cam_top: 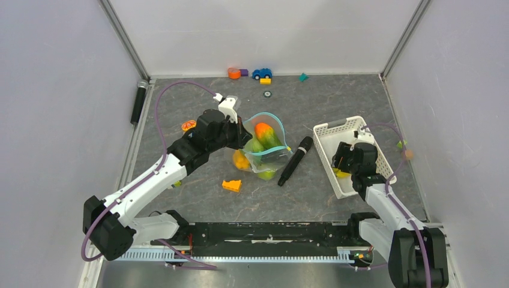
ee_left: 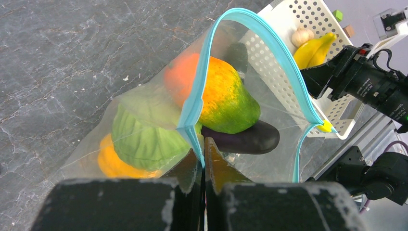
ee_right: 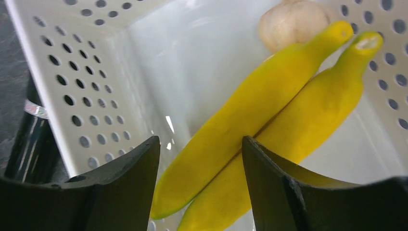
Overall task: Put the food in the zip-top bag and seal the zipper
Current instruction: Pick up the fake fruit from the bin.
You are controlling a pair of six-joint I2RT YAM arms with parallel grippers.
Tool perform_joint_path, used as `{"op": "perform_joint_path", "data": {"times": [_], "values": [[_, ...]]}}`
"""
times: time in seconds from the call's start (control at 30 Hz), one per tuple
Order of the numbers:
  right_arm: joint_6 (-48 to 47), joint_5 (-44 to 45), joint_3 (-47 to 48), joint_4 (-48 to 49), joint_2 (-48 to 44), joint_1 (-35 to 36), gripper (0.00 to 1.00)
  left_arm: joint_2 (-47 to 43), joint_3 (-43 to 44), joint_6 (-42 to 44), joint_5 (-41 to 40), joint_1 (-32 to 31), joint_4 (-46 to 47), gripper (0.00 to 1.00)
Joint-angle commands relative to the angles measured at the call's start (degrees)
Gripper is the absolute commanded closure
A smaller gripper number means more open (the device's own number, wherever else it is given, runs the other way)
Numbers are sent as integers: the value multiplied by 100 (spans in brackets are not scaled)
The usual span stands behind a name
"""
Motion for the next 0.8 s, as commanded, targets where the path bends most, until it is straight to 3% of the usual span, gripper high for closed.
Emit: {"op": "perform_joint_path", "data": {"times": [0.0, 0.33, 0.5, 0.77], "values": [[-177, -388, -2, 531, 55, -5, 32, -101, 17, 256, 18, -17, 223, 95], [147, 1289, 554, -806, -196, -9, 26, -33, 52, 247, 31, -17, 199, 95], [-150, 1352, 1178, -1282, -300, -5, 17, 20, 79, 245, 77, -17, 193, 95], [-543, 1574, 1918, -1797, 756, -118, 16, 28, 79, 239, 120, -17, 193, 95]]}}
